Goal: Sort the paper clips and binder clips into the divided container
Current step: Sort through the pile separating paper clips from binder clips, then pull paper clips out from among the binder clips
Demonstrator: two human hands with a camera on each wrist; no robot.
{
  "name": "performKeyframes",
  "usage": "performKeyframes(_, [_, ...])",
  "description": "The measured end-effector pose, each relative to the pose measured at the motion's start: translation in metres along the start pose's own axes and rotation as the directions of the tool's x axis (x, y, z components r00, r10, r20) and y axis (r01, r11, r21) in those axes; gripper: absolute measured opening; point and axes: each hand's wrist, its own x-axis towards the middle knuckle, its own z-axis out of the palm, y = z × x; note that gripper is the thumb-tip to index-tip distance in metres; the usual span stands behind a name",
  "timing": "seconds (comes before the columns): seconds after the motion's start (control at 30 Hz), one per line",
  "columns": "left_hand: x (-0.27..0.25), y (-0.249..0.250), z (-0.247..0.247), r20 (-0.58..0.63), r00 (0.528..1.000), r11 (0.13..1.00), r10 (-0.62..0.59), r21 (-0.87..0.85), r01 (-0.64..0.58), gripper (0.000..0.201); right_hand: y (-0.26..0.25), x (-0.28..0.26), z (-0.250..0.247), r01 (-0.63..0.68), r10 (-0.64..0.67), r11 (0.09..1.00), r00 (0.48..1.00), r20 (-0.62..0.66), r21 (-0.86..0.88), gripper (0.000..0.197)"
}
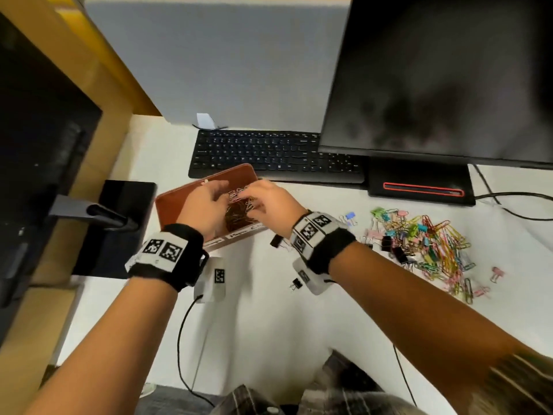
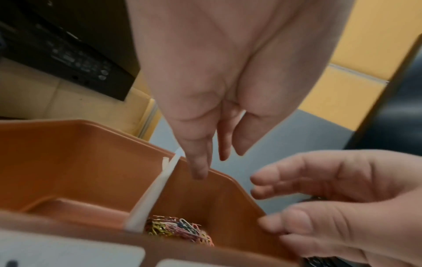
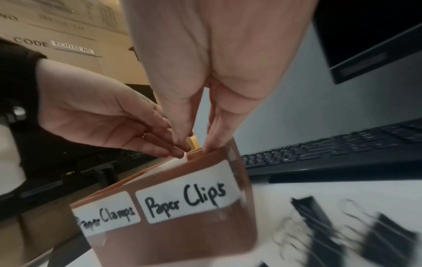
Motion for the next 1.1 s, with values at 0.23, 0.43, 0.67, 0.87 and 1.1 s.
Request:
performKeyframes(0.23, [-0.049,0.020,0.056,0.214,0.944,0.968,0.251,-0.034,-0.250,0.016,0.087,-0.133,-0.018,-0.177,0.171,0.983,0.978,-0.121,-0.039,0.022])
performKeyframes(0.43, [-0.083,0.032,0.161,0.492,0.828,0.931,0.267,0.088,-0.353,0.028,0.164,-0.253,-0.031,-0.510,0.497,0.857,0.855,-0.146,-0.075,0.038])
performKeyframes(0.67, [-0.101,0.051,0.239,0.553,0.798,0.879,0.241,0.225,-0.421,0.058,0.198,-0.276,-0.039,-0.490,0.481,0.870,0.869,-0.120,-0.062,0.057])
performKeyframes(0.87, [-0.099,0.060,0.265,0.530,0.827,0.897,0.185,0.253,-0.363,0.071,0.205,-0.250,-0.042,-0.422,0.420,0.907,0.901,-0.106,0.002,0.054])
performKeyframes(1.1, [-0.102,0.057,0.280,0.457,0.826,0.878,0.330,0.174,-0.447,0.039,0.214,-0.245,-0.036,-0.319,0.312,0.948,0.938,-0.153,-0.017,0.016])
